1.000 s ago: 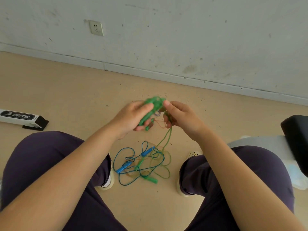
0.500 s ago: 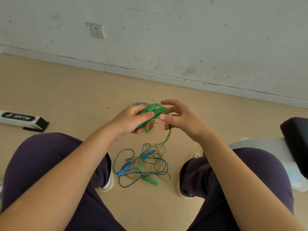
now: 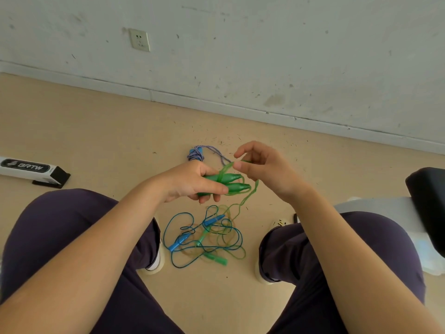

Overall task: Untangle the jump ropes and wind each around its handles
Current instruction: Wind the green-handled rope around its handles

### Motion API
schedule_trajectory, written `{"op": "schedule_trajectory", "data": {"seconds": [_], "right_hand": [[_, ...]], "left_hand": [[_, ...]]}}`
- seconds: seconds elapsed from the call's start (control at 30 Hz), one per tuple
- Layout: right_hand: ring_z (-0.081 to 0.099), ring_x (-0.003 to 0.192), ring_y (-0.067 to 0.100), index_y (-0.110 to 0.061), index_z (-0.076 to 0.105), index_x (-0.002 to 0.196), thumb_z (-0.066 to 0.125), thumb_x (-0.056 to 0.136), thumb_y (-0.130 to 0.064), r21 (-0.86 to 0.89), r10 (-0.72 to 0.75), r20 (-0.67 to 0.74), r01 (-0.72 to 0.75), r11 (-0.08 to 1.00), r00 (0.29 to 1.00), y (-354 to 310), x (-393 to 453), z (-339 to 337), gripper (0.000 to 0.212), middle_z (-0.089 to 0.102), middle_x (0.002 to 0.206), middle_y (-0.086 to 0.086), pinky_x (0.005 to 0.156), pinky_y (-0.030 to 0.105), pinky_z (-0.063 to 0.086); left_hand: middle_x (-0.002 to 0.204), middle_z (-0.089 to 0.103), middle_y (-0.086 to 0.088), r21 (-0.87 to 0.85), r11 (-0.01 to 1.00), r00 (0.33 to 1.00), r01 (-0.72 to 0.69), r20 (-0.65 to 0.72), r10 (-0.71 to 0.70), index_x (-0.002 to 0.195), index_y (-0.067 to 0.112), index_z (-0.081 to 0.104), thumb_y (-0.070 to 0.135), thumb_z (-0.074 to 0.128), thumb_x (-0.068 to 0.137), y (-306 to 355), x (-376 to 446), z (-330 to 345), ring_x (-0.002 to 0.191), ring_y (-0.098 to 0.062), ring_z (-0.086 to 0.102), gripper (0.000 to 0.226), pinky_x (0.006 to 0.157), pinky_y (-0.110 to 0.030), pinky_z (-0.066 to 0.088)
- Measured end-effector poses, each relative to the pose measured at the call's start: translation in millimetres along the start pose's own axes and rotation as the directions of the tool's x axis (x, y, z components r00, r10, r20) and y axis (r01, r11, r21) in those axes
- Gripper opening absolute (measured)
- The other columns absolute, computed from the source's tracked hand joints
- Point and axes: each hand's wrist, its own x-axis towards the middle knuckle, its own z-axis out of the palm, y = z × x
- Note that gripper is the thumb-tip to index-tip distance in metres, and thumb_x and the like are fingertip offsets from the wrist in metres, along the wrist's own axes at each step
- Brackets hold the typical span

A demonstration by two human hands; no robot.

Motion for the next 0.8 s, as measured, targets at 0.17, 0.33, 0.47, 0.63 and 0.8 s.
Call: {"op": "schedule_trajectory", "data": {"seconds": [0.17,0.33,0.47,0.63,0.8], "right_hand": [[0.053,0.057,0.013,-0.014,0.049,0.085,0.062,0.095,-0.011,0.079,-0.001,-0.063,0.006,0.997,0.998,2.2,-0.3,23.2,0.016,0.059,0.067,-0.002,0.051,0.024,0.043],[0.047,0.05,0.019,-0.01,0.055,0.092,0.058,0.098,-0.029,0.086,0.034,0.009,-0.035,0.996,0.999,-2.3,-3.2,29.8,0.021,0.065,0.07,0.013,0.044,0.025,0.035],[0.043,0.046,0.017,-0.009,0.057,0.088,0.068,0.092,-0.022,0.065,0.026,-0.075,-0.021,0.998,0.997,-0.9,-0.9,25.8,0.018,0.059,0.064,0.002,0.043,0.022,0.035],[0.048,0.047,0.014,-0.008,0.059,0.093,0.07,0.09,-0.026,0.028,0.05,-0.193,-0.046,0.999,0.98,2.0,0.2,23.1,0.022,0.061,0.061,-0.007,0.046,0.025,0.041],[0.044,0.043,0.009,-0.007,0.054,0.095,0.059,0.098,-0.025,0.058,0.06,-0.164,-0.051,0.997,0.985,-1.3,-2.0,29.4,0.019,0.054,0.065,0.009,0.041,0.02,0.036]], "left_hand": [[0.068,0.064,-0.007,-0.094,0.996,1.0,-0.009,0.003,0.009,0.099,0.01,0.059,0.011,0.071,0.088,2.7,0.4,6.3,0.042,-0.016,0.044,0.016,0.041,-0.016,0.032],[0.072,0.063,-0.005,-0.2,0.976,0.993,-0.083,-0.102,0.063,0.101,0.013,0.059,0.008,0.073,0.086,1.7,3.3,4.4,0.041,-0.017,0.048,0.021,0.037,-0.017,0.025],[0.076,0.065,-0.004,-0.241,0.966,0.981,-0.096,-0.188,0.05,0.095,0.015,0.066,0.012,0.078,0.082,-0.6,5.5,4.1,0.052,-0.016,0.056,0.018,0.041,-0.021,0.036],[0.081,0.07,-0.009,-0.286,0.958,0.984,-0.034,-0.179,-0.018,0.103,0.017,0.068,0.028,0.071,0.088,-2.5,6.1,1.3,0.056,-0.016,0.059,0.019,0.045,-0.021,0.04],[0.073,0.058,-0.005,-0.23,0.973,0.997,-0.026,-0.076,0.009,0.11,0.011,0.058,0.026,0.056,0.1,-3.2,5.4,6.7,0.051,-0.016,0.051,0.018,0.042,-0.022,0.036]]}}
